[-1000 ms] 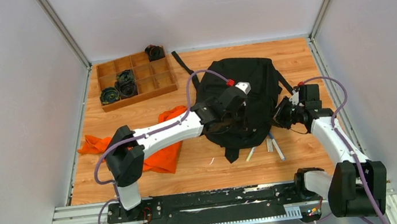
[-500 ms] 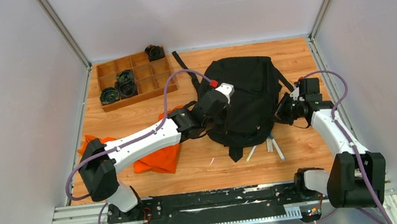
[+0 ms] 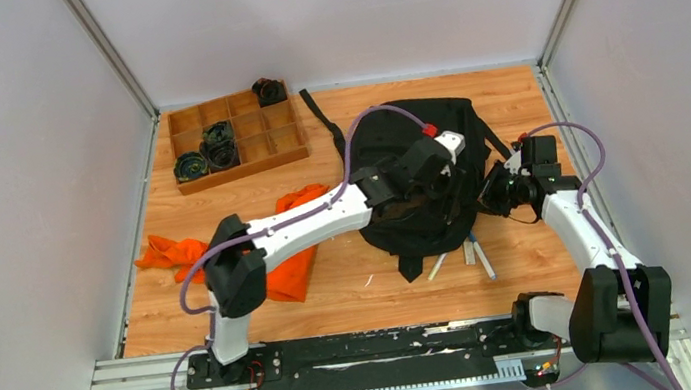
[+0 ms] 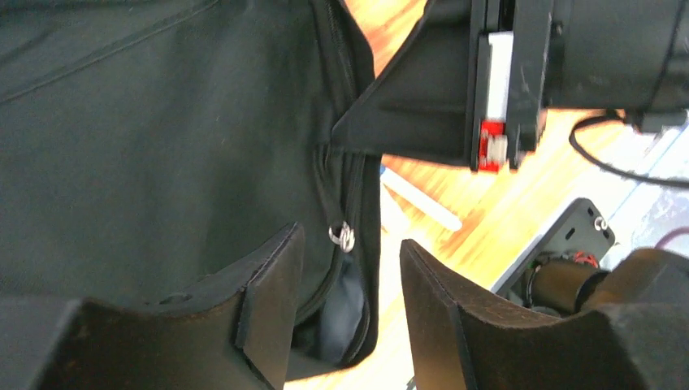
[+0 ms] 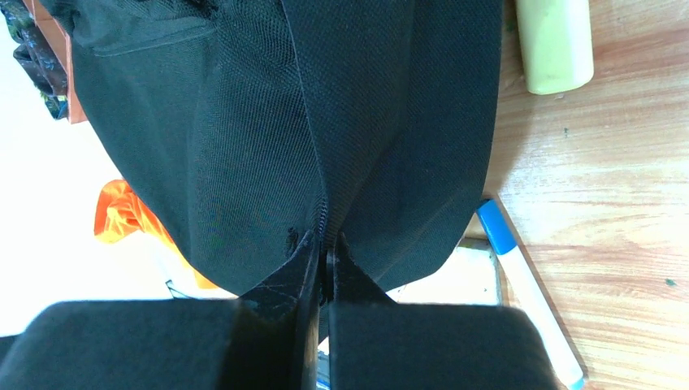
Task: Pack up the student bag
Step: Zip the student bag at the center of the board.
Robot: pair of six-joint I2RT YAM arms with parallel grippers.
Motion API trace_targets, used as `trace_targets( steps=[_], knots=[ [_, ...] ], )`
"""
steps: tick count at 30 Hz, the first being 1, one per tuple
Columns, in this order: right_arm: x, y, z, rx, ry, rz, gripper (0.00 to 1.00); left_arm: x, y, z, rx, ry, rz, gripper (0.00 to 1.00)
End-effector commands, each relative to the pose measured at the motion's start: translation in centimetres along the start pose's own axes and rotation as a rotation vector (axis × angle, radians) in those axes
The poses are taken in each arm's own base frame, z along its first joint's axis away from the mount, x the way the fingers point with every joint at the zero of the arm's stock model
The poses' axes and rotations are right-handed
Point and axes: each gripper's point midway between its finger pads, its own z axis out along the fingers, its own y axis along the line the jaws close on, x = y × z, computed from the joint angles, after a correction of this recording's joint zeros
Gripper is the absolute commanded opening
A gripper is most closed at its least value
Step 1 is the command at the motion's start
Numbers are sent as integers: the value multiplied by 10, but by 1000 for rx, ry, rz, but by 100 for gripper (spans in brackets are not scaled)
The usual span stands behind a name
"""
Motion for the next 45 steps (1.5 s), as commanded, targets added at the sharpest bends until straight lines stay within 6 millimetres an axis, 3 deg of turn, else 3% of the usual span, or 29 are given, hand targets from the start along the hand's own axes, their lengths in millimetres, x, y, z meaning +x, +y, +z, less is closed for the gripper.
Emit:
trace_targets(
  steps=[1,11,17,21,29,33,39,45],
  knots=[
    [-9,8,-3,-44,-33,-25,0,0,-12,21,11,47,-6,54],
    [-9,12,-5,-60,-35,-28,0,10,4,52,-106,81,10,54],
    [-7,11,-5,-64,-32,-26,0,22,14,61,-152,93,-18,44],
    [-6,11,-5,-63,-31,-25,0,20,16,57,-166,71,-38,39],
    [-4,11,-6,-68,-29,-26,0,-14,9,23,-154,-44,-96,41],
    [-3,11,-7,-70,-29,-28,0,-21,15,17,-183,-92,-128,34],
    [-2,12,-9,-69,-25,-33,0,-18,16,23,-189,-98,-161,40],
    [-1,12,-10,-70,-25,-32,0,-2,10,48,-163,-28,-168,43]
  ],
)
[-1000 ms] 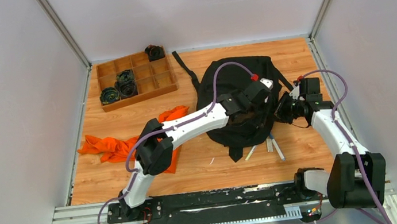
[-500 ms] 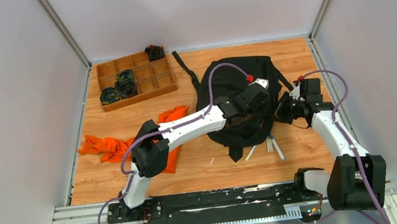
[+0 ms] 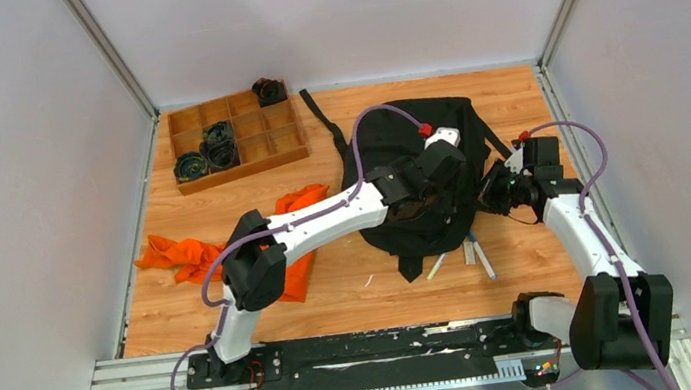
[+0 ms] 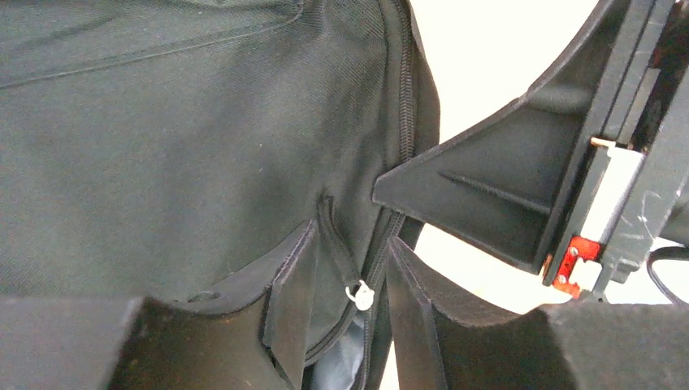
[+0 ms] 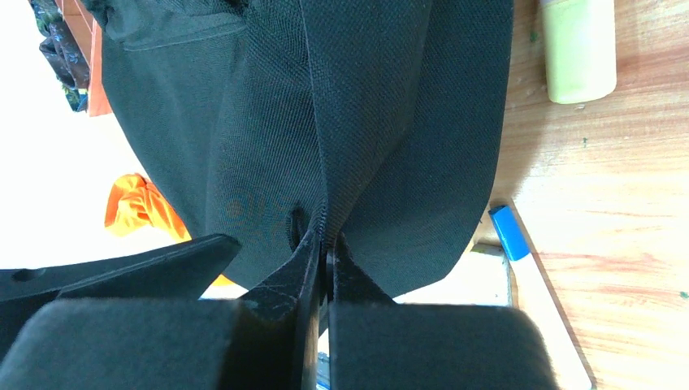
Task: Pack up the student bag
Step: Zip the student bag at the center of the board.
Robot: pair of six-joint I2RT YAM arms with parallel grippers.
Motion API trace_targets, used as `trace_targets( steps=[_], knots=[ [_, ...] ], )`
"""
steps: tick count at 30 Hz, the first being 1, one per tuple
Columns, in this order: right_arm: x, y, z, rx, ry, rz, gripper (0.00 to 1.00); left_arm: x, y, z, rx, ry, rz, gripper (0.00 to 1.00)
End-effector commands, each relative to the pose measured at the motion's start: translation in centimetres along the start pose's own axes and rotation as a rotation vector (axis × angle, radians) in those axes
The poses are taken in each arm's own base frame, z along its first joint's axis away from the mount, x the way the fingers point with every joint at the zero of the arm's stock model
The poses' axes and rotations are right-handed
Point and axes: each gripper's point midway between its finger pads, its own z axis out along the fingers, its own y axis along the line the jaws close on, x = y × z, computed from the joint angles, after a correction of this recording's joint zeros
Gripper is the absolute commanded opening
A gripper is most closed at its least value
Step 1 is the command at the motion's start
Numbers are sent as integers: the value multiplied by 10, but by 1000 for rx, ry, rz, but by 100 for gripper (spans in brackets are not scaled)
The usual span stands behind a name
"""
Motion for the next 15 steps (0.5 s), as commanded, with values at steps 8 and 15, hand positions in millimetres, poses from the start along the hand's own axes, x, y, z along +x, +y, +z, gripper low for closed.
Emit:
trace_targets(
  steps=[8,15],
  knots=[
    [1,3,-6,-23,-5,-11,0,24,4,27,-37,66,-30,37],
    [1,3,-6,-21,-6,-9,0,31,8,30,-59,82,-32,27]
  ],
)
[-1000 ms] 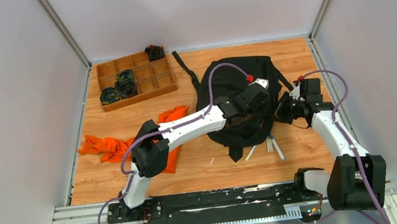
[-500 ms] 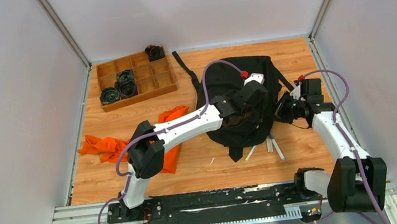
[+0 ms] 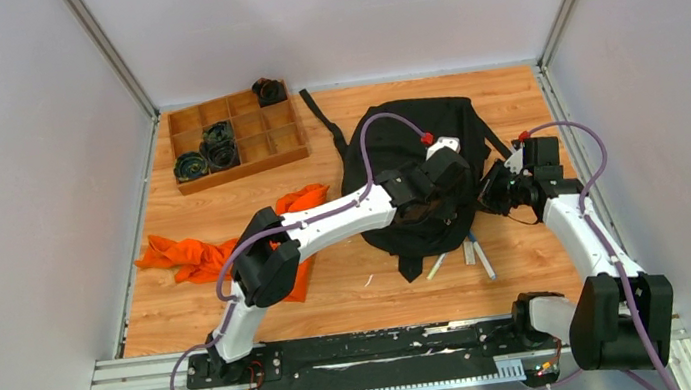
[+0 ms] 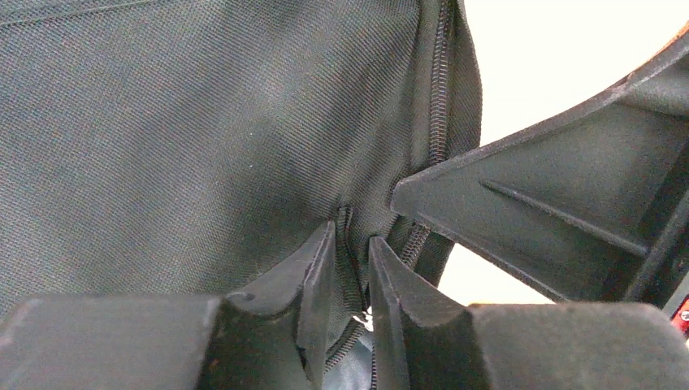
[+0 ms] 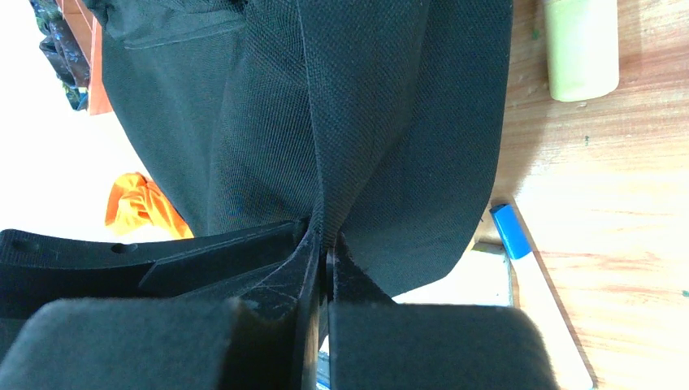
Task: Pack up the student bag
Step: Zip the student bag at the center of the board.
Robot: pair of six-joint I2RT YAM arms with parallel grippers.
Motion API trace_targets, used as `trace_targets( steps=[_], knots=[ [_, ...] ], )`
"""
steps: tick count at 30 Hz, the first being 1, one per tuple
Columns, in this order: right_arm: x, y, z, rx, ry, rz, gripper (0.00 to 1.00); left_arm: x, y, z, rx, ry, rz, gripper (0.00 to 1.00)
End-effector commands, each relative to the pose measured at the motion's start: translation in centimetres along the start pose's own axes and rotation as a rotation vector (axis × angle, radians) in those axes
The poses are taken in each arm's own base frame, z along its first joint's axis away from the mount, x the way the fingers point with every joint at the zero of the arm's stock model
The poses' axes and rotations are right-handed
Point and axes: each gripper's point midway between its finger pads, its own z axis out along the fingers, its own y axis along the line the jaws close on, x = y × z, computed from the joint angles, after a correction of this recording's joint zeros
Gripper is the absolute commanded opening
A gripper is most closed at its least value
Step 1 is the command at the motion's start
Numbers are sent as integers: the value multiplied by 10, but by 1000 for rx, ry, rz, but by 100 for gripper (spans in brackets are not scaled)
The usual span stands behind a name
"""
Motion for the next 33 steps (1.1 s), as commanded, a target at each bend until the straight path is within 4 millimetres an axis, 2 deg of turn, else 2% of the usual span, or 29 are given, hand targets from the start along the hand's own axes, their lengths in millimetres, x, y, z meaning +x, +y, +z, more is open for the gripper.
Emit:
trace_targets(
  steps=[1,5,9,11,13,14,17,22,29,33],
  knots=[
    [0,3,-6,-20,-9,-10,0,5,4,5,-31,15,-4,27],
    [-1,3,-6,-16,-13,-10,0,10,6,6,-40,33,-2,26],
    [-1,3,-6,-16,-13,-9,0,14,11,4,-52,47,9,20],
    [-2,3,-6,-14,-14,-9,0,17,13,2,-54,54,12,15],
    [-2,3,-6,-14,-16,-9,0,20,14,1,-49,62,8,3],
    [-2,3,-6,-15,-16,-9,0,20,13,0,-44,62,5,0],
    [-2,4,-7,-16,-19,-10,0,14,14,-8,-41,42,2,0],
    [-4,5,-8,-14,-26,-10,0,-1,13,-33,-17,-11,23,0],
    [-8,2,-10,11,-49,-11,0,5,23,-62,-3,-13,37,0],
    [-14,-2,-11,36,-70,-14,0,16,37,-74,-13,-7,55,0]
  ],
)
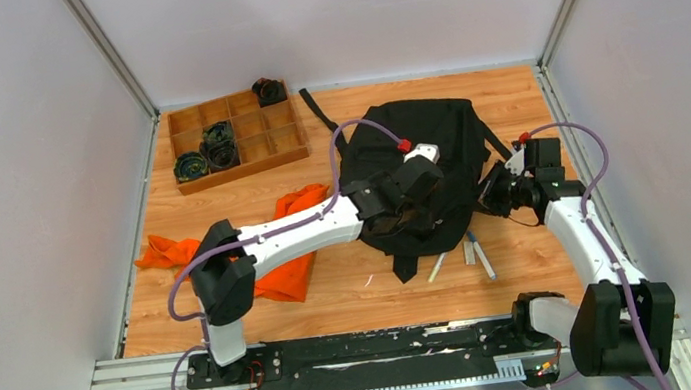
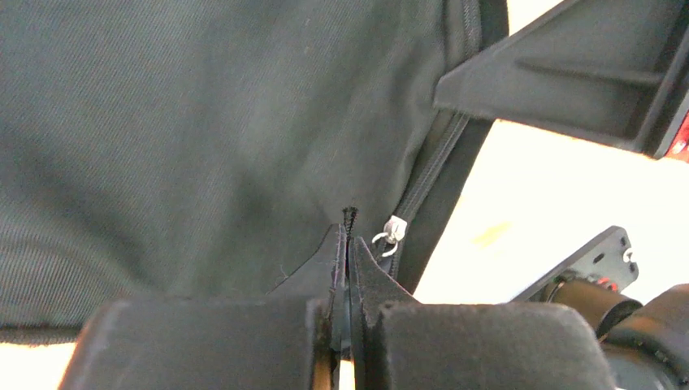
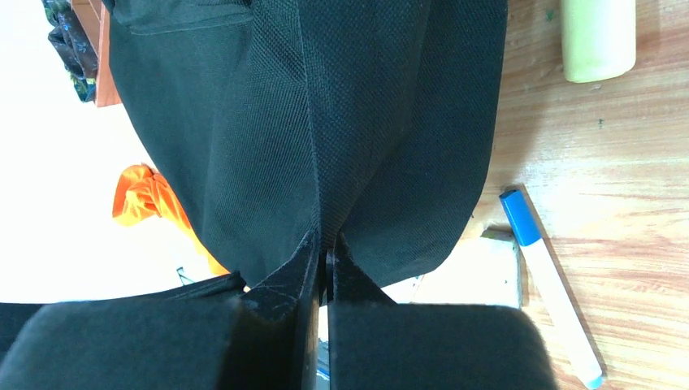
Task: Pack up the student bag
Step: Zip the student bag at the center of the board.
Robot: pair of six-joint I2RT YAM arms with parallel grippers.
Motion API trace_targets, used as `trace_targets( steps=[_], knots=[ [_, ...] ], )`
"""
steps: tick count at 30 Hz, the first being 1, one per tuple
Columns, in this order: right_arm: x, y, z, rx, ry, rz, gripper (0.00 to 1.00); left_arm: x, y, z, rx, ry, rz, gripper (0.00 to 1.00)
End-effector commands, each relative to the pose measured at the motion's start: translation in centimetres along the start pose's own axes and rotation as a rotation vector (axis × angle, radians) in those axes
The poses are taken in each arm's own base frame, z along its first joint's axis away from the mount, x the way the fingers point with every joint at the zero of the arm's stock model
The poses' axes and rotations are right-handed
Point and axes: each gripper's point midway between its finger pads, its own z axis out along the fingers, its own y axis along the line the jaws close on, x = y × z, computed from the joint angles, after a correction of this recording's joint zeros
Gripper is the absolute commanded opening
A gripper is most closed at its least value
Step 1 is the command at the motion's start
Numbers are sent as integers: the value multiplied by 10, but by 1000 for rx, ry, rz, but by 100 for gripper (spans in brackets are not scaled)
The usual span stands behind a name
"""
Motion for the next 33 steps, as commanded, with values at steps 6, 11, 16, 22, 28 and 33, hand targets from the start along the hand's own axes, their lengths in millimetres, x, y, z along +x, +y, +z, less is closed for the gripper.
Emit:
trace_targets(
  steps=[6,11,16,22,28,33],
  knots=[
    [-37,-2,-8,42,-101,-15,0,9,30,-42,-46,-22,58,0],
    [-58,-4,-10,46,-130,-7,0,6,49,-61,-102,-67,76,0],
    [-78,-4,-7,34,-135,-9,0,-10,72,-80,-156,-127,126,0],
    [-91,-1,4,18,-110,-15,0,-38,84,-91,-130,-167,157,0],
    [-79,39,-36,-25,-130,-136,79,-34,74,-90,-67,-139,160,0],
    [-45,49,-64,-7,-159,-203,91,-30,63,-87,-13,-126,134,0]
  ],
)
